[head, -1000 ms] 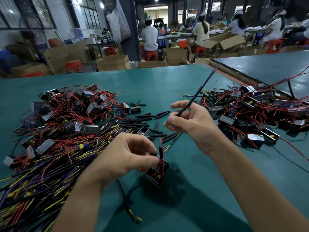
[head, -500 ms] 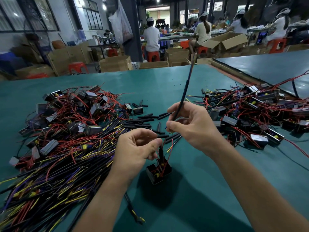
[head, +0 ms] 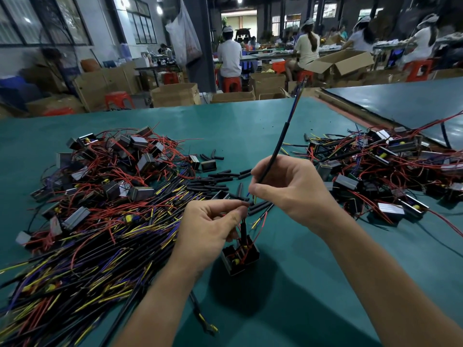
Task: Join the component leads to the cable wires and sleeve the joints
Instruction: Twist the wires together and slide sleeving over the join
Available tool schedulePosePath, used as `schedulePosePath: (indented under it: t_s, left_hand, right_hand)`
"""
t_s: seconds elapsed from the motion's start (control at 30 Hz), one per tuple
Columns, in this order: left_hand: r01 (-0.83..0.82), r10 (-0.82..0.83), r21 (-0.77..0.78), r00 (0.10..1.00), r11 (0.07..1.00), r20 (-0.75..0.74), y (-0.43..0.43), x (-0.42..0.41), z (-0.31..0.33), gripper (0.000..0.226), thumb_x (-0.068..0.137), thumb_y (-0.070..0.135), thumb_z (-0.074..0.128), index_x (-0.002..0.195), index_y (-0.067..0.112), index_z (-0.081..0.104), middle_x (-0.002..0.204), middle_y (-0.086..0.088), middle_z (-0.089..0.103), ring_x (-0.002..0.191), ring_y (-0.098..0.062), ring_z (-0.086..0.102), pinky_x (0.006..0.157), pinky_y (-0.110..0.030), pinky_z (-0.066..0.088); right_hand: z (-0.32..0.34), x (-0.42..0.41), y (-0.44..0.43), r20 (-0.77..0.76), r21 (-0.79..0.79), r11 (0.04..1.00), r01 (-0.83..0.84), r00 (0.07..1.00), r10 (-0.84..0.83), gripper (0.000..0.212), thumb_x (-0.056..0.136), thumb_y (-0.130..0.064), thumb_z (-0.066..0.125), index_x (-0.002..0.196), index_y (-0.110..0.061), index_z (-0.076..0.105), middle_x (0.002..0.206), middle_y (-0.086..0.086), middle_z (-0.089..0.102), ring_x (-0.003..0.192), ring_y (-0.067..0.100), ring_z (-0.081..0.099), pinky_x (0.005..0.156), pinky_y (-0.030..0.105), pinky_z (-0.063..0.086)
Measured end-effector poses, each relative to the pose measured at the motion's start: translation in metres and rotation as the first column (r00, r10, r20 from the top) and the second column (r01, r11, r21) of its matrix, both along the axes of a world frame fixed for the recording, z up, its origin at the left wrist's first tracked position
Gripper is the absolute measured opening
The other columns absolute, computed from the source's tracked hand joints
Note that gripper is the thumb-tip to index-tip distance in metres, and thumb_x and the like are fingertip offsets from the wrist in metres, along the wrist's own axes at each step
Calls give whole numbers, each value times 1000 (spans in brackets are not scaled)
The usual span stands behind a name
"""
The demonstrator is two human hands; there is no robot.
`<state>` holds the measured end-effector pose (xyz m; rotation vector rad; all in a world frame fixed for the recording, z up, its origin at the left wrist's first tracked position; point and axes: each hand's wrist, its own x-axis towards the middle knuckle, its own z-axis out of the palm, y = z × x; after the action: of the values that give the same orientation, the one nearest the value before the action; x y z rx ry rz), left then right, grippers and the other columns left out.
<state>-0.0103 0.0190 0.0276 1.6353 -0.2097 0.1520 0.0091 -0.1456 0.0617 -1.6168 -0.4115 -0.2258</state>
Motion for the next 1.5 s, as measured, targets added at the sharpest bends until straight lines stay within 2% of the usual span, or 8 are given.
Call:
schedulePosePath:
  t_s: [0.17, 0.27, 0.43, 0.6, 0.73, 0.93, 1.2, 1.5]
  left_hand:
    - [2, -2, 16, 999, 1000, 42, -2, -1, 1, 18, 82, 4, 72, 78, 21, 76, 54, -8, 56, 41, -10, 44, 43, -18, 38]
    - [12, -14, 26, 997, 1000, 73, -1, -2, 2, 15, 83, 5, 72, 80, 18, 77, 51, -3, 55, 42, -10, 44, 43, -18, 38]
    - [2, -1, -10, 996, 1000, 93, -1, -2, 2, 17, 78, 3, 76, 74, 19, 77, 57, 4, 66, 44, -6, 49, 43, -16, 40]
    - [-9, 13, -44, 994, 999, 109, 0, -1, -1, 15, 76, 3, 78, 78, 16, 72, 64, -1, 71, 43, -6, 55, 41, -17, 42]
    - [-28, 33, -38, 989, 999, 141, 0, 0, -2, 15, 76, 1, 79, 73, 14, 72, 60, -2, 69, 39, -8, 53, 40, -17, 41]
    - [-70, 68, 5, 985, 998, 159, 0, -1, -2, 15, 74, 3, 81, 69, 11, 69, 57, -4, 67, 39, -10, 53, 40, -17, 41]
    - [-126, 107, 104, 980, 987, 169, -2, -5, -1, 8, 77, 10, 80, 71, 13, 76, 59, -3, 69, 48, -12, 55, 46, -34, 47]
    - [-128, 88, 200, 977, 971, 196, -1, -4, -3, 10, 83, 9, 74, 78, 18, 76, 58, 11, 67, 46, -4, 53, 47, -19, 43]
  right_hand:
    - [0, -1, -1, 25, -34, 999, -22, 999, 22, 22, 77, 11, 75, 79, -10, 66, 72, 3, 72, 68, 14, 67, 70, 23, 55]
    - [0, -1, -1, 38, -65, 997, -34, 999, 36, 19, 77, 11, 74, 79, -7, 67, 71, 2, 73, 66, 11, 68, 66, 20, 53]
    - [2, -3, -1, 68, -143, 990, -16, 997, 26, 15, 78, 7, 75, 77, -6, 68, 73, 7, 74, 66, 14, 70, 66, 29, 57]
    - [2, -5, -1, 89, -221, 975, 11, 996, 9, 15, 77, 7, 74, 75, -6, 68, 73, 9, 72, 64, 12, 66, 67, 33, 56]
    - [2, -5, 0, 96, -255, 966, 37, 995, -13, 14, 78, 5, 73, 76, -8, 68, 73, 8, 72, 66, 13, 66, 69, 35, 57]
    - [-1, -4, -1, 91, -310, 949, 63, 995, -37, 14, 79, 0, 72, 75, -13, 70, 71, 4, 72, 64, 11, 67, 65, 29, 57]
    - [-4, -2, -1, 76, -400, 913, 77, 996, -51, 17, 82, -6, 63, 71, -17, 71, 67, 8, 69, 57, 17, 59, 57, 29, 50]
    - [-5, -2, -2, 68, -411, 909, 65, 997, -41, 15, 81, -7, 64, 73, -17, 72, 70, 12, 70, 65, 31, 64, 63, 43, 54]
